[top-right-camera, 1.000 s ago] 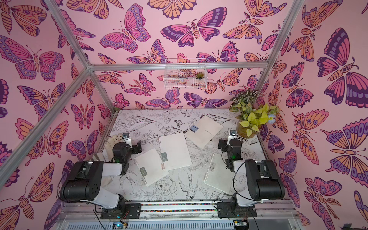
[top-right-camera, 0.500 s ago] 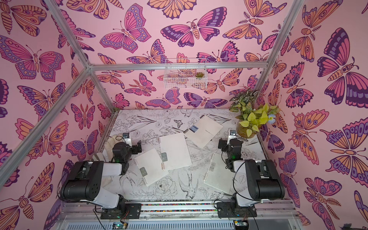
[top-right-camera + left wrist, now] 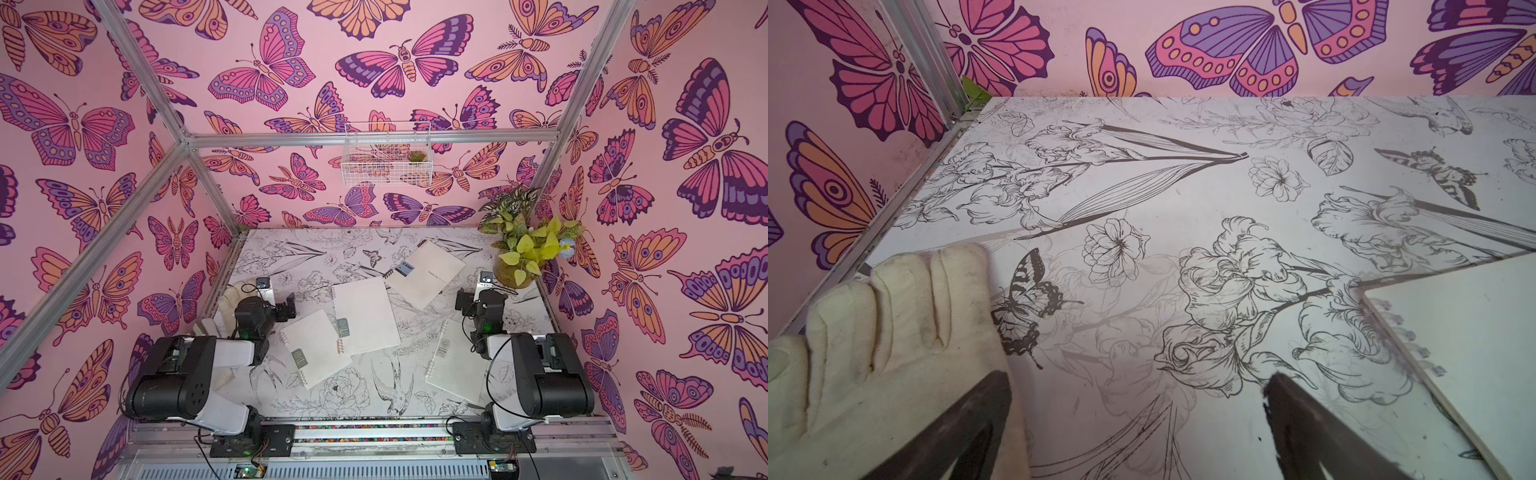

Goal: Tear off pages from different notebooks
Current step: Open the notebook at the center of the board.

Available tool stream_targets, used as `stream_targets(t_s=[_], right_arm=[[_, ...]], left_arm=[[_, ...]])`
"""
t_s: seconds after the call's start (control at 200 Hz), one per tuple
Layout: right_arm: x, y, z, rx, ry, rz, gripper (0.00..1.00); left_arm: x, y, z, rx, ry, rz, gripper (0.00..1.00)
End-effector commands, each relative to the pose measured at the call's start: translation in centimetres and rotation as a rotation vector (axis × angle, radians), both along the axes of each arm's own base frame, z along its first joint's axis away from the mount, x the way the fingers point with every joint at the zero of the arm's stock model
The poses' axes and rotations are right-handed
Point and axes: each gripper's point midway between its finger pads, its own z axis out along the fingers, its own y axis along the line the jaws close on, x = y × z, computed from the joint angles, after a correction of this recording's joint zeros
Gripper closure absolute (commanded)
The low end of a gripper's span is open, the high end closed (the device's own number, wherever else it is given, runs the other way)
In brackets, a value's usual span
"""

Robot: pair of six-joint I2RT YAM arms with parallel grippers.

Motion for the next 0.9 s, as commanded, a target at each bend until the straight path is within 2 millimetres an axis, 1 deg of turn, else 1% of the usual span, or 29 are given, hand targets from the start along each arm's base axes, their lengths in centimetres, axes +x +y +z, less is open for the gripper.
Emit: stream_targets(t_s=[0.0,0.39,0.471,0.501,0.521,0.531,0.576,0.591,0.596,0.611,0.656,0.666,0.671,0.706,0.716,0.726,0.756,0.781,0.801,0.831,0.851,0.866,0.871,0.891], right_arm=[[0.2,-0.1,0.6,0.000,-0.023,-0.004,0.01],[0.2,-0.1,0.6,0.000,-0.023,-0.004,0.01],[0.3,-0.1,0.9,0.000,-0.034,-0.005,0.01],[0.3,0.1,1.3,-0.003,-0.047,0.007,0.01],[0.4,0.1,1.8,-0.007,-0.060,0.010,0.01],[0.3,0.2,1.9,-0.009,-0.058,0.012,0.01],[0.3,0.4,2.6,-0.015,-0.025,0.022,0.01],[0.4,0.4,3.1,-0.015,-0.021,0.022,0.01],[0.2,0.4,2.9,-0.016,-0.005,0.023,0.01],[0.2,0.4,3.2,-0.016,0.016,0.024,0.01],[0.4,0.7,4.6,-0.010,0.030,0.037,0.01],[0.6,0.9,5.3,-0.004,0.017,0.044,0.01],[0.5,0.9,5.1,-0.001,0.027,0.047,0.01],[0.5,1.5,6.3,0.036,0.000,0.067,0.01],[0.5,1.7,6.6,0.051,-0.009,0.075,0.01],[0.5,1.9,6.8,0.070,-0.017,0.082,0.01],[0.4,2.4,7.5,0.134,-0.045,0.087,0.01],[0.3,2.6,7.8,0.200,-0.063,0.074,0.01],[0.2,2.4,7.8,0.264,-0.071,0.037,0.01],[-0.4,1.4,6.9,0.367,-0.051,-0.066,0.01],[-0.9,0.7,6.0,0.415,-0.025,-0.142,0.01],[-1.3,0.1,5.4,0.455,-0.007,-0.204,0.01],[-1.5,-0.1,5.2,0.471,-0.003,-0.225,0.01],[-1.8,-0.4,4.6,0.514,0.018,-0.268,0.01]], left_arm=[[0.3,0.0,0.5,-0.006,-0.019,-0.002,0.02],[0.3,0.1,0.4,-0.007,-0.019,-0.001,0.02],[0.3,-0.1,0.9,0.005,-0.028,-0.001,0.02],[0.3,-0.2,1.3,0.021,-0.026,-0.002,0.02],[0.3,-0.3,2.1,0.031,-0.039,0.005,0.02],[0.2,-0.2,2.1,0.036,-0.027,0.011,0.02],[0.2,-0.2,3.2,0.045,-0.025,0.022,0.02],[0.1,-0.4,3.0,0.048,-0.007,0.017,0.02],[0.1,-0.4,3.1,0.049,-0.005,0.014,0.02],[0.1,-0.6,3.4,0.052,-0.008,0.006,0.02],[-0.2,-1.3,4.2,0.067,-0.009,-0.025,0.02],[-0.2,-1.6,4.6,0.070,-0.017,-0.034,0.02],[-0.2,-1.6,4.6,0.072,-0.018,-0.037,0.02],[-0.5,-2.3,5.6,0.072,-0.038,-0.059,0.02],[-0.5,-2.4,5.8,0.064,-0.041,-0.062,0.02],[-0.7,-2.4,6.9,0.052,-0.070,-0.060,0.02],[-1.0,-2.4,8.3,-0.009,-0.107,-0.038,0.02],[-1.3,-2.1,9.2,-0.099,-0.137,0.010,0.02],[-1.5,-1.6,9.8,-0.186,-0.156,0.064,0.02],[-2.1,-0.7,9.9,-0.326,-0.154,0.164,0.02],[-2.5,-0.2,9.5,-0.407,-0.128,0.225,0.02],[-2.8,0.1,9.3,-0.455,-0.112,0.263,0.02],[-3.0,0.2,8.9,-0.464,-0.093,0.274,0.02],[-3.2,0.0,8.6,-0.487,-0.053,0.272,0.02]])
